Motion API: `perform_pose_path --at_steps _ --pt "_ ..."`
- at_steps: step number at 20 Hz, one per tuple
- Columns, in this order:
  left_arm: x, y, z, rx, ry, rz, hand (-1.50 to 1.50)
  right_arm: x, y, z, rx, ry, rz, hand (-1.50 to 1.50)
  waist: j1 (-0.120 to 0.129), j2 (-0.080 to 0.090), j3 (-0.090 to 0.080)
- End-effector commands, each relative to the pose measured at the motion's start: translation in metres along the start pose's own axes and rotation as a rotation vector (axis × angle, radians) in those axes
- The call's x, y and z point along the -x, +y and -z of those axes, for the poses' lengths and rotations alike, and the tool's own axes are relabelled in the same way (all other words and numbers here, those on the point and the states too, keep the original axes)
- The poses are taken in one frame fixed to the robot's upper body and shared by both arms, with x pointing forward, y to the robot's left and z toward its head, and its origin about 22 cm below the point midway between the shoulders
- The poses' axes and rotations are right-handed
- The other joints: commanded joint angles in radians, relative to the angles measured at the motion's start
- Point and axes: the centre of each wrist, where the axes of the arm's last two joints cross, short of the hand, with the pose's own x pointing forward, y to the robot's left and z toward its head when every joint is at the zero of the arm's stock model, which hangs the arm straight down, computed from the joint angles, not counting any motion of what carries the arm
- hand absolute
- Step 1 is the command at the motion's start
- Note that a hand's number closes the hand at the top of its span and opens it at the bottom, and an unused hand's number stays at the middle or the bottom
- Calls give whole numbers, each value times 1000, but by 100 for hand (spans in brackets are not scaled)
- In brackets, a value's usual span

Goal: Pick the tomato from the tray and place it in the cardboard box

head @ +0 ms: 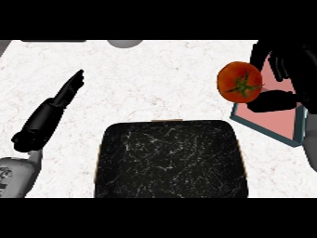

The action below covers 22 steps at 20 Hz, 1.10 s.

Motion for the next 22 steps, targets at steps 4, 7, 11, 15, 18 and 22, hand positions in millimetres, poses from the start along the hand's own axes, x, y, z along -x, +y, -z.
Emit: perform_pose_path --at_steps 4,7,11,15,18,22 --pt "-9 -5 -1 4 2 -4 0 75 -19 26 -98 93 -151 150 11 0 0" --pt "-6 -1 3 15 -10 -12 0 95 -22 33 -299 172 -188 150 16 4 0" --pt "-21 11 15 6 -7 15 0 125 -11 41 -411 197 -197 150 18 4 0" --pt "-16 -16 3 12 -25 -2 0 163 -24 36 -540 206 -223 150 21 4 1" --pt "-9 0 10 9 -20 9 0 171 -17 38 -623 277 -248 150 12 3 0" --pt "-19 -13 -9 12 -11 0 0 193 -18 30 -716 151 -162 -150 23 1 1"
